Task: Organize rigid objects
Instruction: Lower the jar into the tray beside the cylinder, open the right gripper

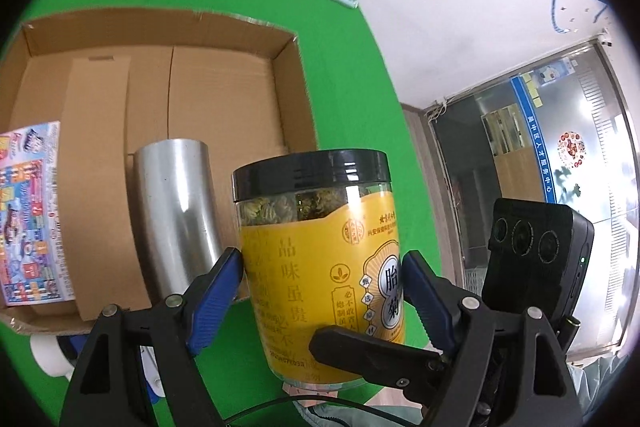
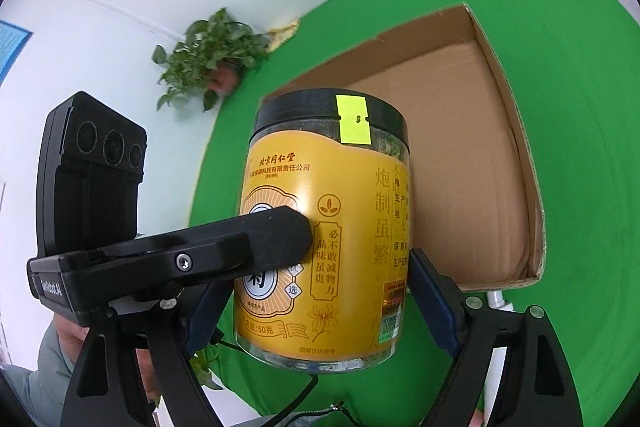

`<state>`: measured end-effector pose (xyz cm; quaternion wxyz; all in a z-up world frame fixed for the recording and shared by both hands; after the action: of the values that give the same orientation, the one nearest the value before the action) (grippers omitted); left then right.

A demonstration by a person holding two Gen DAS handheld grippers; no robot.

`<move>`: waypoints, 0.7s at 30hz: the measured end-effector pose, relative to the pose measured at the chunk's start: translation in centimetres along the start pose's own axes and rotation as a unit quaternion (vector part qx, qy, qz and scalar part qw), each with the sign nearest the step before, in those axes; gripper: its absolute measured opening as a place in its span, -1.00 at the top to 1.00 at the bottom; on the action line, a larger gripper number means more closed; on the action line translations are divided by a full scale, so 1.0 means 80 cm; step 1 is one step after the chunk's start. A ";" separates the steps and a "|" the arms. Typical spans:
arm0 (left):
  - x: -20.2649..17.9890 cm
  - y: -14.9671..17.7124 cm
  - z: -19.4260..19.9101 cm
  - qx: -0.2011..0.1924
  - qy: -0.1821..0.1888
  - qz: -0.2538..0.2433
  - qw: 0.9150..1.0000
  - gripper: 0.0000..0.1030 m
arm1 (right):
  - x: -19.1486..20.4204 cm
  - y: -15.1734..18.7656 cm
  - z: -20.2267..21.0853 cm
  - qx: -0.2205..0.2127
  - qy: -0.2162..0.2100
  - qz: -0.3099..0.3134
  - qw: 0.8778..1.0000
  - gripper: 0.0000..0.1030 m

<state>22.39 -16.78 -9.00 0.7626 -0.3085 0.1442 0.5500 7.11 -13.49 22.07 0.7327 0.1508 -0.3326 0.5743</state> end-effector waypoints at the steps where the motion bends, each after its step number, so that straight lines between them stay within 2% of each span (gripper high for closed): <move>1: 0.003 0.001 -0.006 0.006 0.001 0.003 1.000 -0.58 | -0.007 -0.002 -0.005 0.004 0.003 -0.001 1.000 -0.61; 10: 0.031 -0.002 -0.060 0.050 -0.004 0.026 0.998 -0.57 | -0.071 -0.020 -0.064 0.036 0.016 -0.027 0.999 -0.61; 13: 0.040 -0.002 -0.073 0.063 -0.018 0.031 0.997 -0.52 | -0.089 -0.025 -0.082 0.040 0.026 -0.028 0.998 -0.61; 16: 0.053 0.004 -0.081 0.083 -0.043 0.042 0.995 -0.47 | -0.107 -0.027 -0.106 0.051 0.053 -0.031 0.997 -0.61; 21: 0.061 0.010 -0.059 0.068 -0.059 0.051 0.995 -0.47 | -0.125 -0.020 -0.134 0.058 0.112 -0.002 0.992 -0.63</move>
<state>23.97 -15.91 -15.57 0.7598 -0.2154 0.1517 0.5944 10.80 -14.92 7.89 0.7564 0.1286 -0.2139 0.6046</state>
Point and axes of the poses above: each gripper's, at about its wrist camera, not at the fingertips, and z roughly against the way its jaws point, x to its left, y to its underside, the point moved 9 cm from there along -z, roughly the way its jaws point, and after that the axes turned 11 degrees about -z, right-handed, at the moved point
